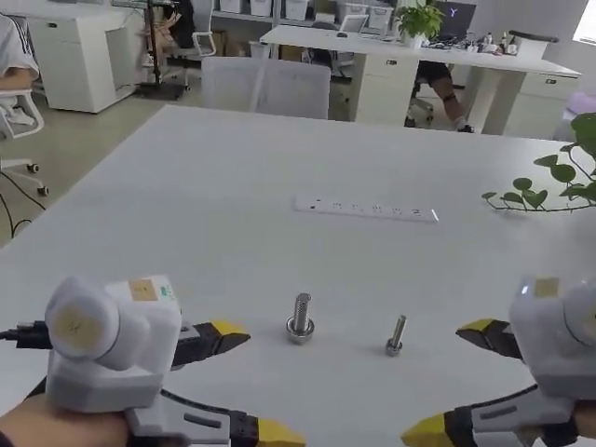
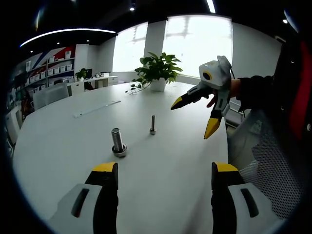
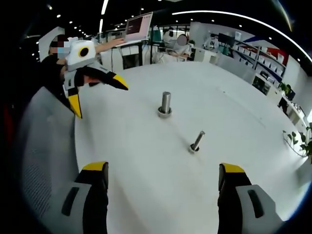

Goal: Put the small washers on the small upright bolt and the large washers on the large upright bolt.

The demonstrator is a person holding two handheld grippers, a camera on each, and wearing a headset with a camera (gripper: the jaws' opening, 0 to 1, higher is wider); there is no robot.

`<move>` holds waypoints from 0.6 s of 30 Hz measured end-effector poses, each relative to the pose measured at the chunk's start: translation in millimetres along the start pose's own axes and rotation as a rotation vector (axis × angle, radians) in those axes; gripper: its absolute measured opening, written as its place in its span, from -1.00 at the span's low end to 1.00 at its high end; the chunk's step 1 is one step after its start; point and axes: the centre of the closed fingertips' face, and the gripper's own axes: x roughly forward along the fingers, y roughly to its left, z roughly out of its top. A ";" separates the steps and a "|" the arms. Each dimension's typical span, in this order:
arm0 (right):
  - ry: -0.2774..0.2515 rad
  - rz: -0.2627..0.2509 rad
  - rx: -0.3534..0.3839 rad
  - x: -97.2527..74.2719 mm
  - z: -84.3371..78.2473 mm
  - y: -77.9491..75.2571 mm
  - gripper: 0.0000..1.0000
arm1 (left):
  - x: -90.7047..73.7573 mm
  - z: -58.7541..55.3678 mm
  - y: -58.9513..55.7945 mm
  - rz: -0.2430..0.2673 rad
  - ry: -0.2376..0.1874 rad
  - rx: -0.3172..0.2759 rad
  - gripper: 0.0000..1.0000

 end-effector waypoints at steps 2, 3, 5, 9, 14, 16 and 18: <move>-0.014 -0.009 0.010 -2.9 -0.3 2.7 0.89 | -0.8 0.1 -0.4 0.002 -0.001 0.000 0.56; -0.025 -0.014 0.020 -4.4 -0.4 4.5 0.89 | -1.4 0.7 -0.9 0.002 -0.004 -0.001 0.56; -0.038 -0.016 0.030 -6.6 -1.1 7.6 0.89 | -2.5 1.1 -0.8 0.005 -0.007 -0.002 0.56; -0.058 -0.038 0.041 -12.0 -5.8 10.4 0.89 | -4.5 0.6 -0.7 0.009 -0.008 -0.004 0.56; -0.117 -0.055 0.056 -16.8 -2.2 11.1 0.89 | -5.4 -0.2 -0.4 0.013 -0.012 -0.013 0.57; -0.122 -0.061 0.070 -16.5 -3.1 11.3 0.89 | -5.3 -1.3 -1.1 0.013 -0.011 -0.016 0.57; -0.138 -0.061 0.065 -15.9 -1.5 11.7 0.90 | -5.4 -1.3 -1.3 0.013 -0.015 -0.022 0.58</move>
